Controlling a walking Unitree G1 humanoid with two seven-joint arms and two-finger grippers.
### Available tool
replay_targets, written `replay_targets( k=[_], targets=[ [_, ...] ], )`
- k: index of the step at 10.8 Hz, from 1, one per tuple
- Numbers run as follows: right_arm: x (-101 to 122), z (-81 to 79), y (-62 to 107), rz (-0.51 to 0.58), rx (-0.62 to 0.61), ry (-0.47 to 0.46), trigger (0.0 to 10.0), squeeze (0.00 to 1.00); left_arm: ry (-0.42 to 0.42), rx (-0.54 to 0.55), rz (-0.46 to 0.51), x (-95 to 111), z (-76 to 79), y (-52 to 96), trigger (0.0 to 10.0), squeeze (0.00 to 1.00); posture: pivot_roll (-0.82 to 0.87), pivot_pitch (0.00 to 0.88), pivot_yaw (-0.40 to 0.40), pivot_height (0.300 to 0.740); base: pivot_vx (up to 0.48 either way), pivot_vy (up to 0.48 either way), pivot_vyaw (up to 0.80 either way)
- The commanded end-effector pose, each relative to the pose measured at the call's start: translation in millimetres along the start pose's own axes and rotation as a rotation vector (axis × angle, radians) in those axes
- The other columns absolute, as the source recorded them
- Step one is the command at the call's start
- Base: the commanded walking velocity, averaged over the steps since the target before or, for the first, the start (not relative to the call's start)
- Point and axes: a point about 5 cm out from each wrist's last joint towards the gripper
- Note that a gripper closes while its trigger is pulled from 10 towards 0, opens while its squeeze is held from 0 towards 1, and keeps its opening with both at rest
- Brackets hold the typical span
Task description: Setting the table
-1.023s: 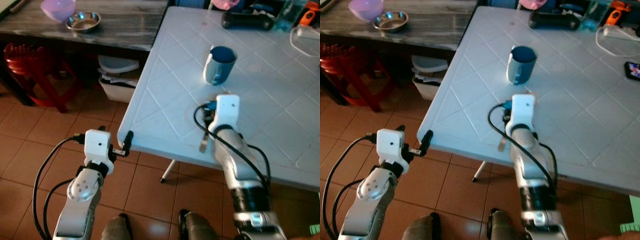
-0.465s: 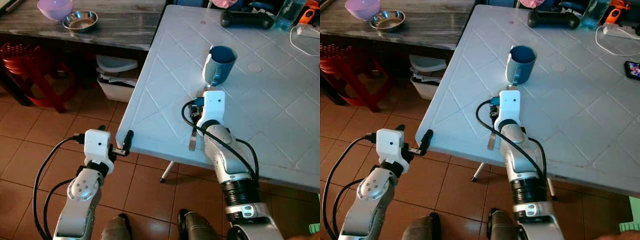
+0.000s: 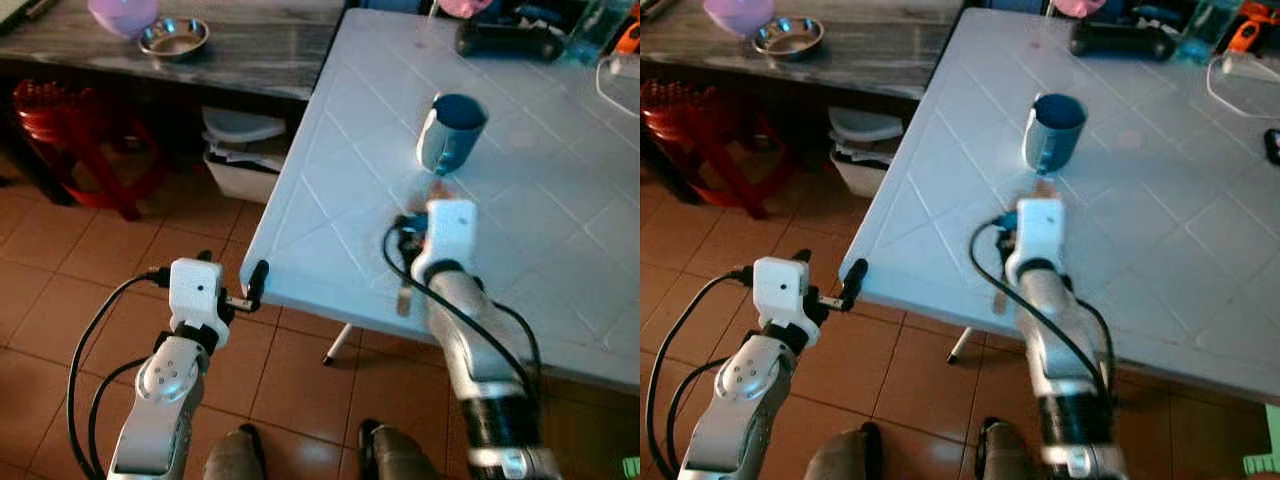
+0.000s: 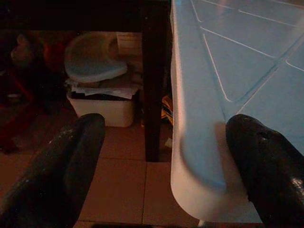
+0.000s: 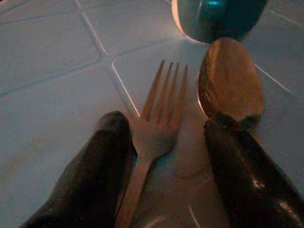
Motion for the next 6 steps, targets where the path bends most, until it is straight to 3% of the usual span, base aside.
replay_targets(
  k=[1, 2, 5, 6],
  targets=[
    [-5, 6.9, 2.0, -0.014, -0.037, -0.002, 10.0, 0.75, -0.006, 0.007, -0.021, -4, -2.1, 1.1, 10.0, 0.0, 0.02, 0.202, 0.028, 0.74, 0.0, 0.0, 0.0],
    [2, 1.7, 1.0, 0.019, -0.019, -0.002, 10.0, 0.0, -0.005, 0.003, -0.018, -3, -2.8, 0.4, 10.0, 0.0, 0.02, 0.201, 0.029, 0.74, 0.0, 0.0, 0.0],
    [20, -21.6, -1.3, 0.061, 0.031, -0.056, 10.0, 0.0, -0.002, -0.028, -0.012, -2, -4.8, 3.1, 10.0, 0.0, 0.03, 0.199, 0.025, 0.74, 0.0, 0.0, 0.0],
    [27, -30.9, 1.9, 0.082, 0.061, -0.101, 10.0, 0.0, 0.009, -0.091, -0.007, -3, -4.4, 8.7, 10.0, 0.0, 0.03, 0.197, 0.023, 0.74, 0.0, 0.0, 0.0]
  ],
)
Point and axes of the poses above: a point about 5 cm out from each wrist's last joint towards the gripper, its own y axis pointing back from the gripper into the wrist, its own x axis along the axis of the wrist's last joint, z = x × y, and after that the axes turned 2 degrees about -y, right-handed
